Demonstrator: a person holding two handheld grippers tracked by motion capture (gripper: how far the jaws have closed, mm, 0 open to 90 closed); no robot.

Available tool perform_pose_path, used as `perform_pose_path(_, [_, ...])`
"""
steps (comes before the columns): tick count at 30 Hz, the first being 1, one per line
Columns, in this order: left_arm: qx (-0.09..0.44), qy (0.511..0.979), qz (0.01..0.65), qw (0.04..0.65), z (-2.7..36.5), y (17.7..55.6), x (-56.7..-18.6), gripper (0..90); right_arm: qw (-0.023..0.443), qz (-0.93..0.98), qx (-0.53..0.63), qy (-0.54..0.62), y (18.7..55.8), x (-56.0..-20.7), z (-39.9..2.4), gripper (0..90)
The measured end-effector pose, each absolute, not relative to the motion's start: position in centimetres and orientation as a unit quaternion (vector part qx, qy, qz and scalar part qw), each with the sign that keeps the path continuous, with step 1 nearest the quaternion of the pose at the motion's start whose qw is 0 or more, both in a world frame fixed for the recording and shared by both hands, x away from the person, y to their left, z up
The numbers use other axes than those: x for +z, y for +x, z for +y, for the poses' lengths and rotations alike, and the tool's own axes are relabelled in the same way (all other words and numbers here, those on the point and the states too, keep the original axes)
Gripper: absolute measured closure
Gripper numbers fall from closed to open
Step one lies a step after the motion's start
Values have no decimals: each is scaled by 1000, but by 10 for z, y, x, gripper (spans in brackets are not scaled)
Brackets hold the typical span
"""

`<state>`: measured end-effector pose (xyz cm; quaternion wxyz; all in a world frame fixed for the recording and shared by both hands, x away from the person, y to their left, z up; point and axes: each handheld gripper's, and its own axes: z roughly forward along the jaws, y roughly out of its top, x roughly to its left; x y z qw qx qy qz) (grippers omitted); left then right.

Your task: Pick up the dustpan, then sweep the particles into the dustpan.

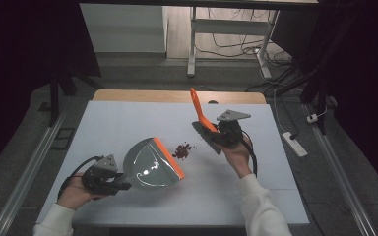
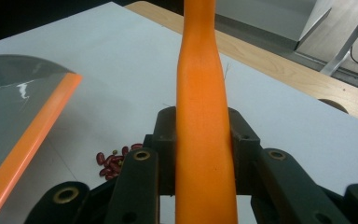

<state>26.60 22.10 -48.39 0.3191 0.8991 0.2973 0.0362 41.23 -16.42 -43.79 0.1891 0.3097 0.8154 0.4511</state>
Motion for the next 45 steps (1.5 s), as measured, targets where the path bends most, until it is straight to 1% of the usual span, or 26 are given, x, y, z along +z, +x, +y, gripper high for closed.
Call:
perform_pose_path(4, [35,902,306,301,221,267,-486,616,189,820,447,304,414,-440,-161,698])
perform_pose_path(10, [28,899,314,303,225,269,-488,616,193,824,440,299,416,-442,-157,698])
perform_pose_path(25, [13,909,311,278,216,273,-499,616,179,837,417,305,427,-460,-148,698])
perform_pose_path(32, [9,909,315,274,211,277,-503,616,176,846,403,302,432,-470,-141,698])
perform_pose_path(45, [8,906,322,275,209,283,-506,616,187,863,370,288,443,-487,-123,698])
